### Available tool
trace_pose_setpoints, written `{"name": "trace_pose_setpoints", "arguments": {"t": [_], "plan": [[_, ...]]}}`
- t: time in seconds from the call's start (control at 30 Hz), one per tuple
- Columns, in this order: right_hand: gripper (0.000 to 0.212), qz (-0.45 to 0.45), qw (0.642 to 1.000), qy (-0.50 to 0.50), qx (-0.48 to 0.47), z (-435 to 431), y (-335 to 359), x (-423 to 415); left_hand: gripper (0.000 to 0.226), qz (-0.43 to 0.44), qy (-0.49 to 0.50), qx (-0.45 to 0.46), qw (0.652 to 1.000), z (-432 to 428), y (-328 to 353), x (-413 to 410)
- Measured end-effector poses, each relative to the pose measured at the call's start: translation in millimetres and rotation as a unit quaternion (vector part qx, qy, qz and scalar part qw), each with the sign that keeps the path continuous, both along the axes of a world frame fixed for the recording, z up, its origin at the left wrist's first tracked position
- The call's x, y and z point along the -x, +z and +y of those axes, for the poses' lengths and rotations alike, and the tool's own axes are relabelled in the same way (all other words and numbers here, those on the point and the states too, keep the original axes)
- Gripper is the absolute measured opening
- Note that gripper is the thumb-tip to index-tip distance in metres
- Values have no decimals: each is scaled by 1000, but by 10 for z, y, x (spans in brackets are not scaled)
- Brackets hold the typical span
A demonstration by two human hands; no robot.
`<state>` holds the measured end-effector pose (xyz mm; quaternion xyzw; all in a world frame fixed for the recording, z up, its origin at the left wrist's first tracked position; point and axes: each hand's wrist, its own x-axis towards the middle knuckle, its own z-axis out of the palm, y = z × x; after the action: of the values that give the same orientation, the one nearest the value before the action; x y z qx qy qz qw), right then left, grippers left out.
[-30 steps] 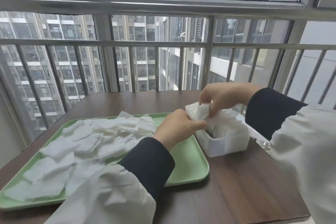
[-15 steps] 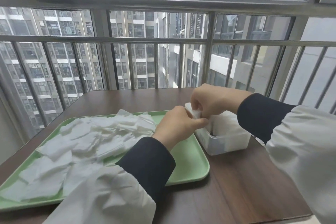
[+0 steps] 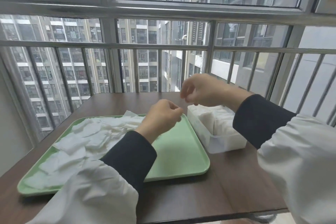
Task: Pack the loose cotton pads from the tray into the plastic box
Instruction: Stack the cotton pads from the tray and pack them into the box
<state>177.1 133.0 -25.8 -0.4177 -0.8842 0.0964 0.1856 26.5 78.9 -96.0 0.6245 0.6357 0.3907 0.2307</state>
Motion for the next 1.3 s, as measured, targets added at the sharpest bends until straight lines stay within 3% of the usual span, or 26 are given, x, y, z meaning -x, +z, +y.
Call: {"name": "trace_pose_setpoints", "arguments": {"t": [0.1, 0.27, 0.43, 0.53, 0.6, 0.67, 0.8, 0.9, 1.0, 1.13, 1.2, 1.3], "plan": [[18, 11, 999, 20, 37, -52, -64, 223, 19, 7, 22, 1, 1000, -126, 87, 326], [18, -70, 992, 14, 105, -44, -355, 584, 19, 16, 74, 21, 997, -274, 61, 892], [11, -105, 989, -9, 99, 29, -639, 819, 22, -2, 112, 4, 994, -270, -17, 1129], [38, -61, 992, -8, 106, 51, -751, 865, 21, -30, 116, -29, 992, -205, -8, 1157], [45, -30, 994, 1, 102, 63, -813, 859, 20, -34, 118, -53, 991, -157, 21, 1162], [41, -11, 995, 4, 100, 74, -860, 841, 18, -44, 120, -81, 988, -126, 40, 1169], [14, 3, 998, 2, 68, 54, -904, 807, 14, -70, 106, -123, 984, -124, -15, 1186], [13, 12, 999, 8, 39, 20, -893, 800, 14, -69, 102, -130, 984, -135, -63, 1210], [16, 72, 997, 9, 19, -16, -834, 789, 8, -40, 82, -125, 988, -163, -69, 1232], [15, 240, 963, 74, 103, -98, -725, 811, 50, -67, -42, -75, 994, -230, -37, 1168], [15, 300, 935, 102, 158, -149, -710, 824, 43, -119, -67, -91, 987, -257, -28, 1119], [23, 357, 906, 87, 210, -119, -730, 854, 18, -184, -19, -112, 976, -264, -22, 1125]]}}
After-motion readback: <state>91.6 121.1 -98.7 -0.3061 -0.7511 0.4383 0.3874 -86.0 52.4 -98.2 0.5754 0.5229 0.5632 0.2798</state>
